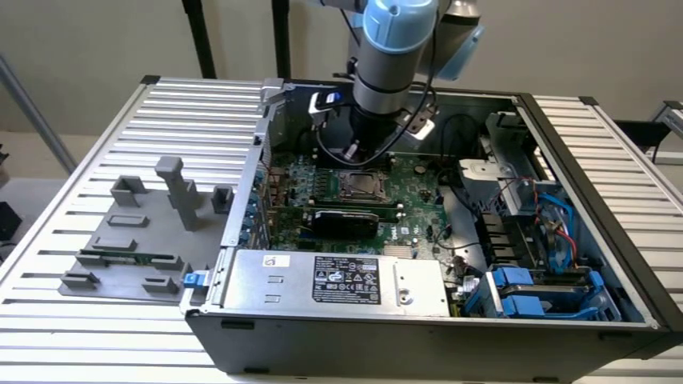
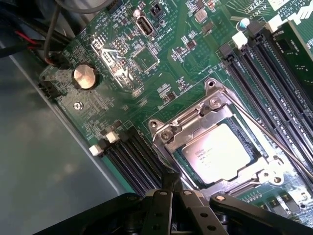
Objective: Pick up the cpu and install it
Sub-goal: 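Install the first cpu locking lever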
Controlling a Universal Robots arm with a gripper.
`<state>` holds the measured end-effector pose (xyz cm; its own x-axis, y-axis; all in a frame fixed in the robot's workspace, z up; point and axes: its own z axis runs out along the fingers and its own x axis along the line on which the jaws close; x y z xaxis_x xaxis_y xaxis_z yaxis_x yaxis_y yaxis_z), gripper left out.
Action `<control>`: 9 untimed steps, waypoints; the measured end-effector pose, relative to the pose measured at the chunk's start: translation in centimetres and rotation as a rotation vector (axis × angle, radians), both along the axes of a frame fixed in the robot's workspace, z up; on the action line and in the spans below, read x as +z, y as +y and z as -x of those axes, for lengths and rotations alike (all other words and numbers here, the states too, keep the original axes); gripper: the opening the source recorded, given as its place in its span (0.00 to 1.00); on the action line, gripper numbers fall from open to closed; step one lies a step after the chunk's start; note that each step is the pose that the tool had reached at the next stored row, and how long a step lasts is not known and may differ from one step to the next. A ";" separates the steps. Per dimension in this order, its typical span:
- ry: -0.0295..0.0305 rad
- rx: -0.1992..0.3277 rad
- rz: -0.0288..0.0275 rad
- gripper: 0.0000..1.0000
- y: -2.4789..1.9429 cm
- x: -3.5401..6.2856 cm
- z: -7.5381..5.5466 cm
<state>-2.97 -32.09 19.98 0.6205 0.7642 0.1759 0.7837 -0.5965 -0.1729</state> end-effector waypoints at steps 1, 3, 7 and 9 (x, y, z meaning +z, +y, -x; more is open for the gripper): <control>0.0000 0.000 0.0009 0.11 0.00 -0.06 -0.1; 0.0002 0.000 0.0027 0.11 0.00 -0.16 -0.2; 0.0001 0.000 0.0057 0.11 0.00 -0.32 -0.5; 0.0002 0.000 0.0065 0.11 -0.01 -0.33 -0.7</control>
<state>-2.28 -32.10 19.65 0.6206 0.7653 0.1709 0.7837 -0.5977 -0.1692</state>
